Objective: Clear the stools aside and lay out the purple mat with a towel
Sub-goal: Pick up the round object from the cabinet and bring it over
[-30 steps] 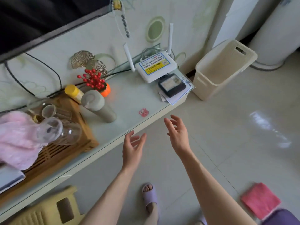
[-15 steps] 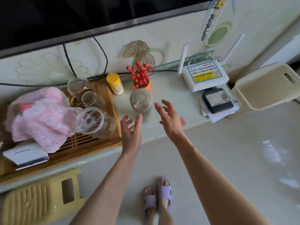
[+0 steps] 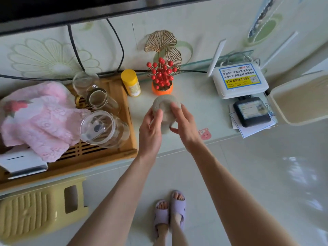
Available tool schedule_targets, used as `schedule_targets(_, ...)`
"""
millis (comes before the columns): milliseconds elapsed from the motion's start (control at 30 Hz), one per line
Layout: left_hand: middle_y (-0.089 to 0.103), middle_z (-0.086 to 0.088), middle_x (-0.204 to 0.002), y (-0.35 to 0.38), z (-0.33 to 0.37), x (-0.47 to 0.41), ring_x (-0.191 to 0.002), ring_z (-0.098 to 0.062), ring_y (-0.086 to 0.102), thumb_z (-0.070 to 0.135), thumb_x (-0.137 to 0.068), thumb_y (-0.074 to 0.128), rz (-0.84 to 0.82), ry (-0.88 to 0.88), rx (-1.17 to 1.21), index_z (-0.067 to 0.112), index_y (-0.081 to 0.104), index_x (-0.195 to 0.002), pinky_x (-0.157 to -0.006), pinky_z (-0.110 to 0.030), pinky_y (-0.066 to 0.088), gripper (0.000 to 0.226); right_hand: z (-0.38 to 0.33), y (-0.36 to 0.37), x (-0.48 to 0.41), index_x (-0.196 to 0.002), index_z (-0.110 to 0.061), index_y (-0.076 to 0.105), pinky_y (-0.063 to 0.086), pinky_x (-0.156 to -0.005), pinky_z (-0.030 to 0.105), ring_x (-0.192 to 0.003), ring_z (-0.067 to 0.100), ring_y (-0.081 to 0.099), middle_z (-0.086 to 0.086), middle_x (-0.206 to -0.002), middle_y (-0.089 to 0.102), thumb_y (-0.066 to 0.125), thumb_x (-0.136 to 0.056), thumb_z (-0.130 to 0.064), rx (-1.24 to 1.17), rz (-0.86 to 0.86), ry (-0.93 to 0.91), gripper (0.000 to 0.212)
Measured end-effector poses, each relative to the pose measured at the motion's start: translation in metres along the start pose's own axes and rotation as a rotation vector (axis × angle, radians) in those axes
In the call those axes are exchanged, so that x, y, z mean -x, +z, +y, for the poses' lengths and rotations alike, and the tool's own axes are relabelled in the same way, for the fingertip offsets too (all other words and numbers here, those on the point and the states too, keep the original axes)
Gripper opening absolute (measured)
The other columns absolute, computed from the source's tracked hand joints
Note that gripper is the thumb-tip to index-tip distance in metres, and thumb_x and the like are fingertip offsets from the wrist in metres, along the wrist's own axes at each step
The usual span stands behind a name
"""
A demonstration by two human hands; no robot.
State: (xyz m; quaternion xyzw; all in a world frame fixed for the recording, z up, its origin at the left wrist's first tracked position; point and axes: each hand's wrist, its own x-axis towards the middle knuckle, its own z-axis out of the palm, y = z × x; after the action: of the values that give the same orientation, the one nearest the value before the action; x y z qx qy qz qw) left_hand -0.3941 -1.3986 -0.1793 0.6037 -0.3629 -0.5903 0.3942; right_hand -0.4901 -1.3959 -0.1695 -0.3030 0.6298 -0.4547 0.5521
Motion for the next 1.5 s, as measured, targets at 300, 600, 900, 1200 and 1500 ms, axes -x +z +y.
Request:
schedule_targets(300,0.065,0.022,-0.104,0.08,-0.007,0.056,-0.095,0.012,0.061,0.036,-0.096,0.049,-0.248,0.117,-0.175,0.023,0.057,-0.127,-0.092,-0.028,0.05,0.035,0.006,-0.096,0.056,-0.09,-0.029,0.061,0.051,-0.089,0.044,-0.091,0.011,0.055,-0.004,-0.096,0.061,0.044,-0.097,-0.044,-0.142,0.235,-0.02,0.024)
schedule_targets(600,0.067,0.021,-0.104,0.214,-0.072,0.162,-0.1,0.006,0.061,0.034,-0.096,0.049,-0.638,0.05,-0.266,0.026,0.059,-0.119,-0.084,-0.015,0.048,0.027,0.057,-0.251,0.163,-0.097,-0.034,0.066,0.055,-0.082,0.035,-0.094,0.008,0.061,-0.005,-0.103,0.066,0.044,-0.098,-0.042,-0.295,0.601,-0.016,0.023)
schedule_targets(900,0.068,0.019,-0.096,0.341,-0.182,0.296,-0.093,0.005,0.061,0.032,-0.095,0.051,-0.893,-0.01,-0.414,0.022,0.062,-0.111,-0.091,-0.028,0.049,0.023,0.158,-0.41,0.281,-0.096,-0.036,0.065,0.054,-0.077,0.027,-0.088,0.001,0.059,-0.011,-0.097,0.064,0.044,-0.099,-0.037,-0.495,0.794,0.038,0.022)
schedule_targets(1200,0.067,0.018,-0.087,0.419,-0.306,0.38,-0.085,0.007,0.061,0.017,-0.099,0.046,-1.089,-0.177,-0.478,0.015,0.06,-0.104,-0.083,-0.02,0.051,0.015,0.283,-0.511,0.354,-0.109,-0.026,0.065,0.053,-0.09,0.04,-0.098,0.011,0.059,-0.005,-0.107,0.064,0.046,-0.098,-0.033,-0.724,0.907,0.142,0.023)
schedule_targets(1500,0.066,0.007,-0.09,0.455,-0.453,0.39,-0.079,0.007,0.062,0.01,-0.098,0.044,-1.164,-0.33,-0.606,0.014,0.06,-0.102,-0.073,-0.013,0.05,0.017,0.434,-0.553,0.359,-0.106,-0.022,0.066,0.054,-0.086,0.041,-0.096,0.014,0.059,-0.006,-0.098,0.065,0.049,-0.097,-0.028,-0.884,1.053,0.2,0.02)
